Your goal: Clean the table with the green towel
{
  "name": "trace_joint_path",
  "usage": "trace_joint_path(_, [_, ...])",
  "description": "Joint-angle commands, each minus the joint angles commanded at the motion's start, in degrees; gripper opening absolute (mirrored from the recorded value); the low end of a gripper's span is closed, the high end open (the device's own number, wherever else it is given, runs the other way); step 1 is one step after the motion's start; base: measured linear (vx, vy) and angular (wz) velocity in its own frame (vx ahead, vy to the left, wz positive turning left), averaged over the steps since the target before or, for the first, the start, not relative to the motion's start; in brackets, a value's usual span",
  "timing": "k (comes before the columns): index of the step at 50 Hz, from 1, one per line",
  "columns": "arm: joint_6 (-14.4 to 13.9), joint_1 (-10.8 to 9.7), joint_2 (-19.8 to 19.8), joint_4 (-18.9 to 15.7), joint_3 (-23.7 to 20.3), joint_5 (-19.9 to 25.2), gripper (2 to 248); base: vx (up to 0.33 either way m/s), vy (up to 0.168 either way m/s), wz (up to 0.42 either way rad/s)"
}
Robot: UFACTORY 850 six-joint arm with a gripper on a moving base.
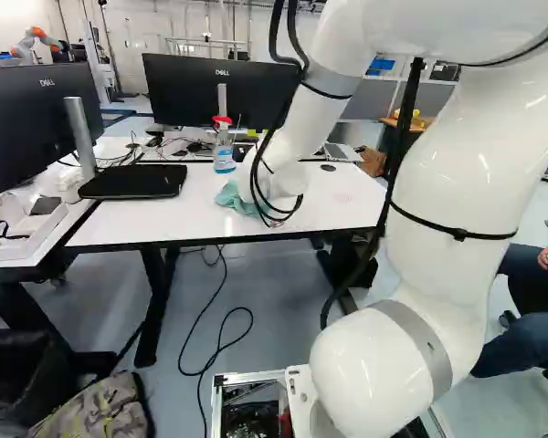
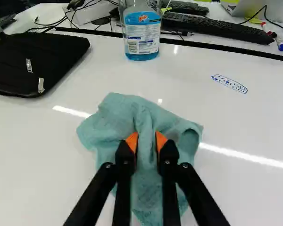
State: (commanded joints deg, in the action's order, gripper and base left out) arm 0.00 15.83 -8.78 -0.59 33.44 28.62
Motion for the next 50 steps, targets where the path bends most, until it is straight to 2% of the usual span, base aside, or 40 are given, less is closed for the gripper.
trace_joint_path(2, [0.0, 0.0, 0.0, 0.0, 0.0, 0.0, 85, 0.0, 0.0, 0.0])
trace_joint_path(3, [0.0, 0.0, 0.0, 0.0, 0.0, 0.0, 51, 0.0, 0.0, 0.0])
trace_joint_path(7, [0.0, 0.0, 0.0, 0.0, 0.0, 0.0, 51, 0.0, 0.0, 0.0])
trace_joint_path(8, [0.0, 0.0, 0.0, 0.0, 0.0, 0.0, 35, 0.0, 0.0, 0.0])
trace_joint_path(28, [0.0, -0.33, 1.06, 0.0, 0.13, 0.0, 34, 0.0, 0.0, 0.0])
trace_joint_path(50, [0.0, -3.37, 1.28, 0.0, 3.2, 0.0, 34, 0.0, 0.0, 0.0])
